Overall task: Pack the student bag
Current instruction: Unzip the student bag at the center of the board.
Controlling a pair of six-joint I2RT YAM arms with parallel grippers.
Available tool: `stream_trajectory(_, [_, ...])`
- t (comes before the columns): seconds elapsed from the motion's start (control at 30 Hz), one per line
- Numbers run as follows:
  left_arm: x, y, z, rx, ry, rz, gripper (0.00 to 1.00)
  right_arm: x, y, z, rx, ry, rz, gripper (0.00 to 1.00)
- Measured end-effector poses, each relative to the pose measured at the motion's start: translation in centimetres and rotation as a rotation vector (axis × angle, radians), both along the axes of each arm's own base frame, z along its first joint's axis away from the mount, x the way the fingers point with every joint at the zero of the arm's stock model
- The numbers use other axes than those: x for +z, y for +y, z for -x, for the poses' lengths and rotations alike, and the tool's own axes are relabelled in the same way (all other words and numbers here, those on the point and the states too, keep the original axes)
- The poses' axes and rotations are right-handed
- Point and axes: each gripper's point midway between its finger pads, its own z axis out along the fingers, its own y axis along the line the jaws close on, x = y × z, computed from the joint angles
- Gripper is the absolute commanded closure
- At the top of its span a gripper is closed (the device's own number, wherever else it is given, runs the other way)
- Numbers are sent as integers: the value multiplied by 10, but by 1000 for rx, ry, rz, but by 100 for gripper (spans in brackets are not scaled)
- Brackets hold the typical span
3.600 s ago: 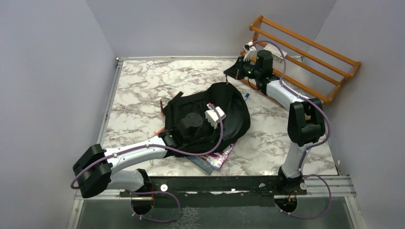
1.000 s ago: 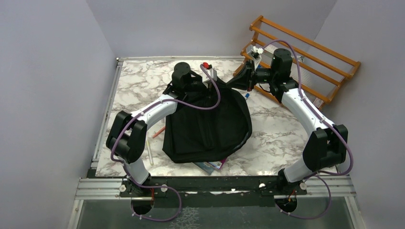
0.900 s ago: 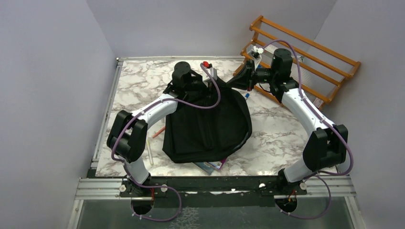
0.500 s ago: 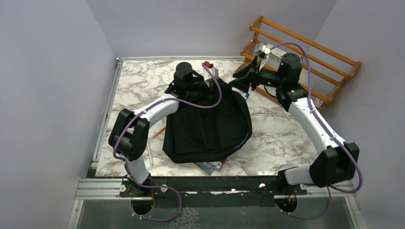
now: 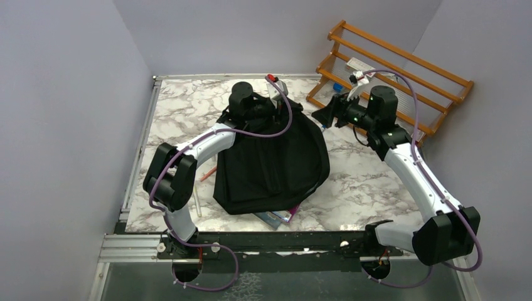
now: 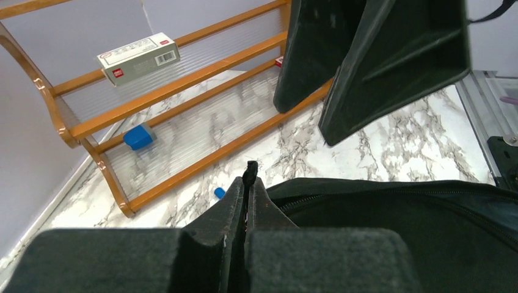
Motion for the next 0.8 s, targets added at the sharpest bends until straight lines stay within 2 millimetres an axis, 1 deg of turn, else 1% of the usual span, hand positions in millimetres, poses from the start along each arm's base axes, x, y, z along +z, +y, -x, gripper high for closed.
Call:
stream_trajectory(0.1, [-1, 0, -3, 17, 11, 2, 100, -17, 2, -7, 0, 48, 9, 31])
stream_trajectory(0.2, [-1, 1, -5, 29, 15, 3, 100, -39, 8, -14, 11, 106, 22, 31])
stream_trajectory(0.27, [-2, 1, -6, 31, 18, 2, 100, -55, 15, -16, 29, 147, 31, 31])
stream_trajectory(0.37, [-8, 0, -7, 35, 30, -6, 100, -72, 27, -17, 58, 188, 43, 32])
stream_trajectory(0.47, [-12, 0, -8, 41, 39, -11, 100, -78, 32, -17, 71, 200, 47, 38])
stream_trajectory(0.53, [-13, 0, -9, 46, 42, -12, 100, -77, 34, -18, 75, 197, 49, 43])
stream_trajectory(0.6, [-13, 1, -10, 49, 42, -12, 100, -77, 35, -18, 79, 194, 50, 46])
stream_trajectory(0.63, [-13, 1, -10, 50, 42, -12, 100, -76, 35, -18, 81, 192, 50, 45])
stream_trajectory(0.73, [-13, 1, -11, 54, 43, -12, 100, -76, 36, -18, 82, 190, 50, 38])
stream_trajectory(0.8, [-13, 1, -12, 60, 45, -12, 100, -76, 36, -18, 82, 189, 51, 36])
